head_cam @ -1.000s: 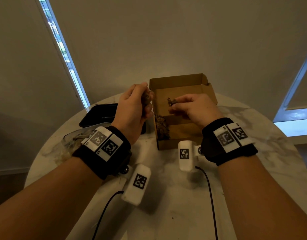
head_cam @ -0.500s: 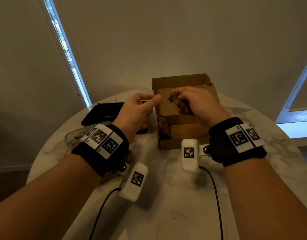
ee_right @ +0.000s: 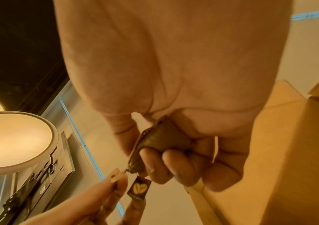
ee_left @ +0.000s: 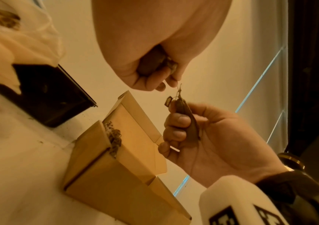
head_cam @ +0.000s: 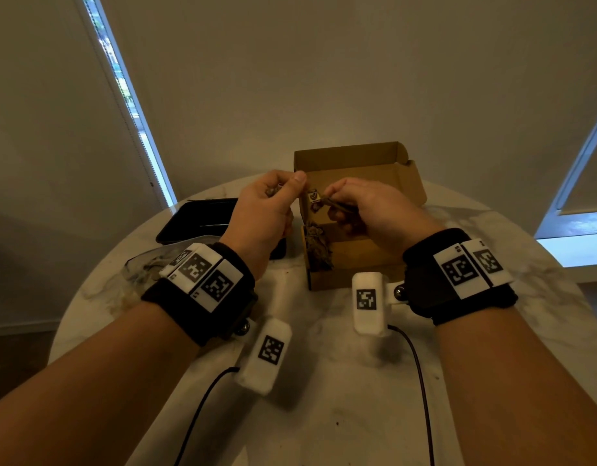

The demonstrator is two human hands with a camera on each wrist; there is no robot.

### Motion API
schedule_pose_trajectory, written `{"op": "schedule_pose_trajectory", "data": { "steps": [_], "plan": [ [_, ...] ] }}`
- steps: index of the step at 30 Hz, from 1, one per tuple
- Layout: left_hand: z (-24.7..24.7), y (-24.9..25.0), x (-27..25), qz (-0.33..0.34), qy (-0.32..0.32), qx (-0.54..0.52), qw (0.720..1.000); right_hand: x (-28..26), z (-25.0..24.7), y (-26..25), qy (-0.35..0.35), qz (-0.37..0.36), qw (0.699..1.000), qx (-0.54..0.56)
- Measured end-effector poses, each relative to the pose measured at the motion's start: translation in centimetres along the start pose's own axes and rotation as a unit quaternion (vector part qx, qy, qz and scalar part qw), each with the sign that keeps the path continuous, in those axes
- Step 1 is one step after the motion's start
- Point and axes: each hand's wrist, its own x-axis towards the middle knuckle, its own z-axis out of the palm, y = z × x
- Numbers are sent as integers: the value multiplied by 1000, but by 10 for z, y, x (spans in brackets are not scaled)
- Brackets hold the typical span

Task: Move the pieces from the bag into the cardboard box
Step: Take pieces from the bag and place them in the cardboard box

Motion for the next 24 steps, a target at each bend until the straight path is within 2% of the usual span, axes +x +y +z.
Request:
{"op": "schedule_pose_trajectory", "data": {
  "steps": [4, 11, 16, 20, 24],
  "plan": [
    [2, 0, -1, 0, 21, -24, 1000, -1, -2, 3, -25, -33, 999, -34],
    [5, 0, -1, 0, 20, -40, 999, 2, -6, 8, 39, -81, 991, -97],
    [5, 1, -1, -3, 34, -49, 998, 2, -3, 4, 29, -90, 995, -35],
    [1, 1, 0, -9, 36, -69, 997, -3, -4, 5, -4, -118, 991, -63],
    [0, 1, 0, -3, 34, -77, 996, 2, -4, 9, 24, -140, 987, -77]
  ]
}}
